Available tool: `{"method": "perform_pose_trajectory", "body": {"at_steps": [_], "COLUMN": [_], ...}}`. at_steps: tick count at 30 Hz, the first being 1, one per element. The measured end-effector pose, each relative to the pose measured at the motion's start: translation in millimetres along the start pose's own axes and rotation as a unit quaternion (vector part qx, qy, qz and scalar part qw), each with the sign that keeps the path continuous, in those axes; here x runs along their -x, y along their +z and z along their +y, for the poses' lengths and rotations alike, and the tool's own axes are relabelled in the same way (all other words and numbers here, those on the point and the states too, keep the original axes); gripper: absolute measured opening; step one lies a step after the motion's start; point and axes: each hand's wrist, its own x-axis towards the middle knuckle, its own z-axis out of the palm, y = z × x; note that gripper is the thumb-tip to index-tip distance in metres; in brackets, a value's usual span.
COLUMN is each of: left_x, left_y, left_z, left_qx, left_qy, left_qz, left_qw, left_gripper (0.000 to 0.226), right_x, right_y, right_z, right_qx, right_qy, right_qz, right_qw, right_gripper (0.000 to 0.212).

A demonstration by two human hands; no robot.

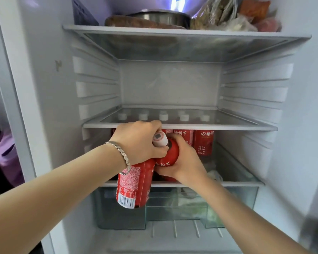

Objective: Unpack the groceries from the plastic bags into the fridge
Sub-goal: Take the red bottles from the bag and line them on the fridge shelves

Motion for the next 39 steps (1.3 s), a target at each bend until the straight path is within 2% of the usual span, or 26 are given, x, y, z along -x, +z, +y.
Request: {"method": "perform_pose_trajectory", "body": {"at_steps": [3, 6, 8, 15, 19, 22, 24, 27, 28, 29, 32, 36, 39], "left_x": [8, 9, 6, 10, 16, 33, 44, 51, 53, 54, 53, 40, 32], "left_y": [-3, 3, 12, 27, 38, 60, 73, 87, 89, 90, 88, 85, 89], "left_z": [-10, -25, -31, -43, -39, -36, -28, -19, -20, -23, -37, -45, -53], "left_qx": [-0.033, -0.053, -0.072, -0.11, -0.044, 0.11, 0.199, 0.356, 0.395, 0.407, 0.316, 0.087, -0.101], "left_qy": [0.005, 0.018, 0.052, 0.076, 0.029, -0.053, -0.096, -0.207, -0.247, -0.267, -0.283, -0.318, -0.249], "left_qz": [0.049, 0.176, 0.256, 0.377, 0.408, 0.379, 0.336, 0.271, 0.238, 0.208, 0.155, 0.123, 0.098], "left_qw": [0.998, 0.983, 0.963, 0.916, 0.911, 0.917, 0.915, 0.87, 0.852, 0.848, 0.892, 0.936, 0.958], "left_gripper": [0.045, 0.047, 0.038, 0.033, 0.032, 0.027, 0.04, 0.079, 0.083, 0.083, 0.078, 0.079, 0.079], "right_x": [6, 6, -4, -18, -20, -18, -17, -18, -18, -17, -18, -26, -40], "right_y": [7, 14, 18, 24, 25, 27, 28, 26, 26, 26, 28, 36, 50], "right_z": [5, 6, 5, 10, 10, 9, 9, 9, 9, 8, 8, 9, 8], "right_qx": [-0.096, -0.126, -0.126, -0.112, -0.112, -0.118, -0.121, -0.123, -0.12, -0.116, -0.107, -0.049, 0.057], "right_qy": [0.017, 0.028, 0.034, 0.049, 0.053, 0.056, 0.055, 0.056, 0.056, 0.056, 0.061, 0.064, 0.072], "right_qz": [0.025, 0.018, 0.009, 0.001, 0.007, 0.005, 0.006, 0.004, 0.002, 0.002, 0.005, 0.011, 0.022], "right_qw": [0.995, 0.991, 0.991, 0.993, 0.992, 0.991, 0.991, 0.991, 0.991, 0.992, 0.992, 0.997, 0.996], "right_gripper": [0.059, 0.059, 0.061, 0.07, 0.072, 0.069, 0.071, 0.068, 0.066, 0.065, 0.069, 0.082, 0.09]}}
